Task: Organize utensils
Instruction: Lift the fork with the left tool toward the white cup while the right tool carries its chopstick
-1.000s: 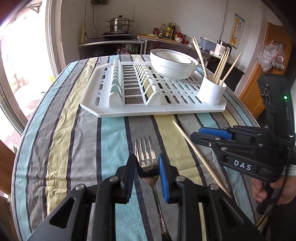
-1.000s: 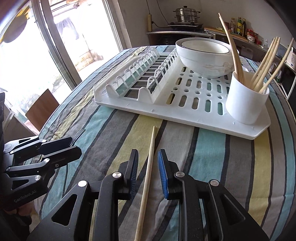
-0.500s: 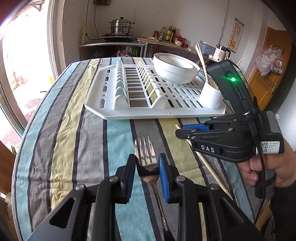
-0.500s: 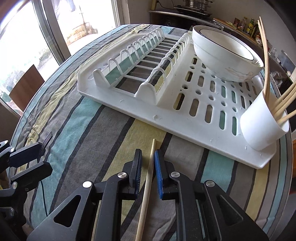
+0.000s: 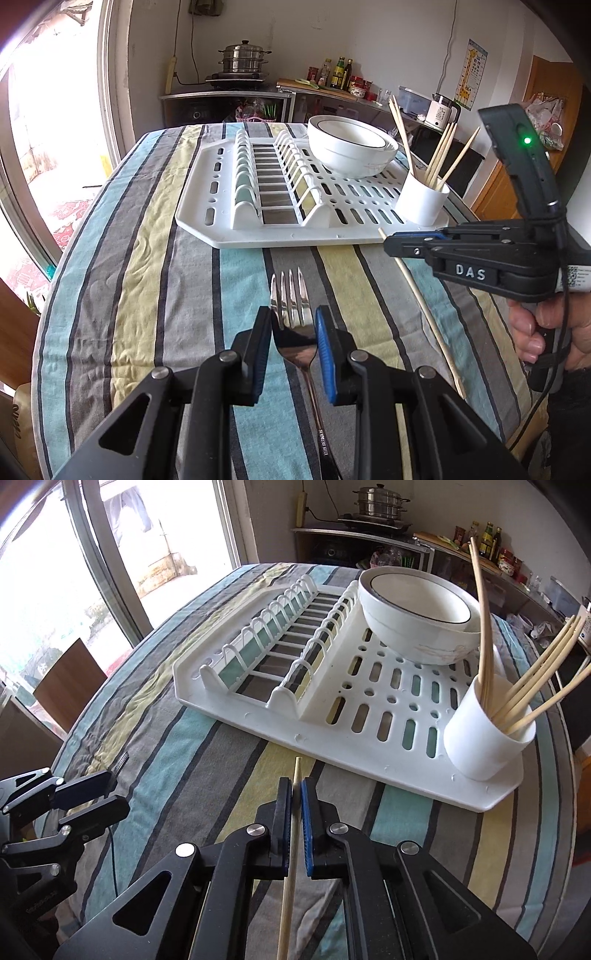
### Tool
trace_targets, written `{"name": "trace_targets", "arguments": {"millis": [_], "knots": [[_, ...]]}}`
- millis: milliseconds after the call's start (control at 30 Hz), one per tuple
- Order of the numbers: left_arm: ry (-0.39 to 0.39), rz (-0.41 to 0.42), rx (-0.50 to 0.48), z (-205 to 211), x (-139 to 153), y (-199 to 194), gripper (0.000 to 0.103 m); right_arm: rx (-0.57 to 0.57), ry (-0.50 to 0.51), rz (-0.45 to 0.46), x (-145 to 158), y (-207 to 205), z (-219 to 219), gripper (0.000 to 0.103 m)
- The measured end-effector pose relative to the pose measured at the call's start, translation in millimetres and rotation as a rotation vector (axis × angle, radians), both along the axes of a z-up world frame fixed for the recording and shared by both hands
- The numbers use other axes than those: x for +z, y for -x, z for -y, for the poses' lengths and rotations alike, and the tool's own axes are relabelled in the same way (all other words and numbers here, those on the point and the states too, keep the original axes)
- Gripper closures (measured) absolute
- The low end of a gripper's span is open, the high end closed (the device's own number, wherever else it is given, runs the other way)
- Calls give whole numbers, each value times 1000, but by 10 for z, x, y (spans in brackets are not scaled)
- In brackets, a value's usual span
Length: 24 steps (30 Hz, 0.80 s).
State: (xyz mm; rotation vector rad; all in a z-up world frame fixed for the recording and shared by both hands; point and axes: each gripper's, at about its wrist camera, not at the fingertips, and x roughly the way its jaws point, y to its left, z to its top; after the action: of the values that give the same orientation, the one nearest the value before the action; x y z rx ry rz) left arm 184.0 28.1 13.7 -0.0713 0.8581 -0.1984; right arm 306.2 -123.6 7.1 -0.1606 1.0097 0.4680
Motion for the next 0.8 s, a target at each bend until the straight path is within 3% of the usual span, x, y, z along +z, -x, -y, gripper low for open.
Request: {"name": "trace_targets", "arguments": {"millis": [367,800], "knots": [[-5,70,-15,159,319,77,80,-51,-128,157,604,391,438,98],[-8,129,-57,406,610,115,81,-123,-218,293,1023,681,968,98]]}}
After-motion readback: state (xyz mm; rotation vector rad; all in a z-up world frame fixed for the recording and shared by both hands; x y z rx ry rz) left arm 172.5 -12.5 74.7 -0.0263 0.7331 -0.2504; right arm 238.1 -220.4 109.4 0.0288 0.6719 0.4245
